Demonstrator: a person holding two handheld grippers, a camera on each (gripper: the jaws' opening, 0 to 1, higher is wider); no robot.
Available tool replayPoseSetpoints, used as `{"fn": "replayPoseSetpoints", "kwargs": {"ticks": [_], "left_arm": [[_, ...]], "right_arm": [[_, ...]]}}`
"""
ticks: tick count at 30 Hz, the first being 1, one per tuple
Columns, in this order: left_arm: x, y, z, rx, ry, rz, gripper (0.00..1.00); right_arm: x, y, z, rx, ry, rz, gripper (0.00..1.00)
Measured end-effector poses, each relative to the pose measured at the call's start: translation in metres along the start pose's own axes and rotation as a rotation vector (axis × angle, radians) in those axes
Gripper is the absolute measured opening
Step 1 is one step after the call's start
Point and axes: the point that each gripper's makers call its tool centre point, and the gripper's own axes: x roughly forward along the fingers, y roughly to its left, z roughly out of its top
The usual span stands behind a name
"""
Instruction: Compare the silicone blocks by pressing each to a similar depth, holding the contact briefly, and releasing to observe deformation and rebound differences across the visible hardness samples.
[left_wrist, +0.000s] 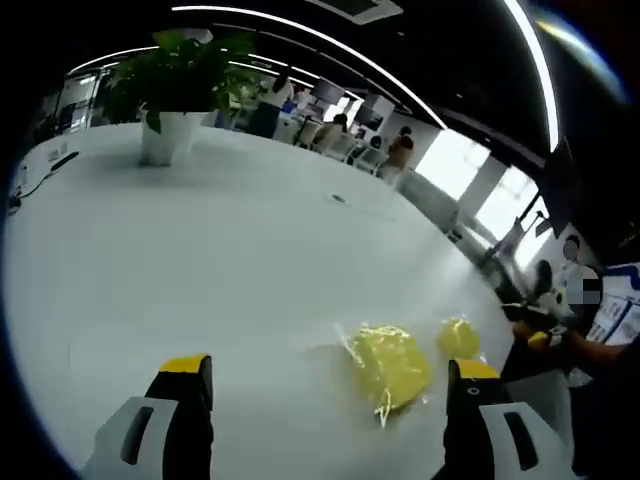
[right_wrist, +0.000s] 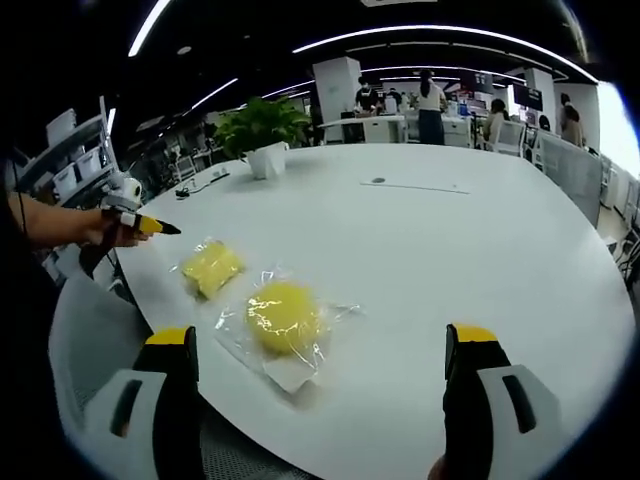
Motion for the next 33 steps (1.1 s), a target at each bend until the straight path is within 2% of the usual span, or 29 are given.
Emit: {"fn": "replayPoseSetpoints", "kwargs": {"ticks": [6, 8, 10, 11, 15, 17, 19, 21, 25, 29, 31, 33], "left_arm": [[0.019, -0.004, -0.005, -0.023, 0.043, -0.044, 0.92], [0.025, -0.002, -0.008, -0.034, 0.062, -0.040, 0.83], [0.029, 0.000, -0.008, -0.072, 0.064, -0.036, 0.80], [0.033, -0.003, -0.009, -0.103, 0.069, -0.055, 0.80], [0.041, -0.005, -0.014, -0.147, 0.083, -0.075, 0.72], [0.043, -0.008, -0.014, -0.164, 0.075, -0.091, 0.64], [0.045, -0.013, -0.014, -0.238, 0.066, -0.118, 0.53], [0.048, -0.013, -0.014, -0.262, 0.063, -0.132, 0.48], [0.053, -0.014, -0.015, -0.315, 0.087, -0.135, 0.32], [0.057, -0.014, -0.015, -0.340, 0.095, -0.138, 0.27], [0.060, -0.016, -0.014, -0.391, 0.094, -0.146, 0.25], [0.063, -0.015, -0.012, -0.398, 0.089, -0.141, 0.22]], "right_arm": [[-0.001, 0.002, -0.003, 0.008, -0.001, 0.002, 0.97], [-0.001, 0.002, -0.005, 0.009, 0.002, 0.001, 0.97], [-0.001, 0.002, -0.006, 0.013, 0.001, 0.001, 0.97], [-0.001, 0.002, -0.006, 0.014, 0.002, 0.000, 0.97], [-0.001, 0.003, -0.007, 0.022, 0.001, 0.003, 0.97], [-0.001, 0.003, -0.007, 0.026, 0.000, 0.003, 0.97], [-0.001, 0.003, -0.007, 0.031, -0.002, 0.004, 0.97], [-0.001, 0.004, -0.007, 0.036, -0.005, 0.005, 0.97], [0.000, 0.005, -0.008, 0.040, -0.004, 0.008, 0.97], [0.000, 0.006, -0.008, 0.040, -0.001, 0.014, 0.97], [0.000, 0.005, -0.009, 0.039, 0.001, 0.014, 0.97], [0.000, 0.004, -0.010, 0.042, 0.002, 0.012, 0.97]]}}
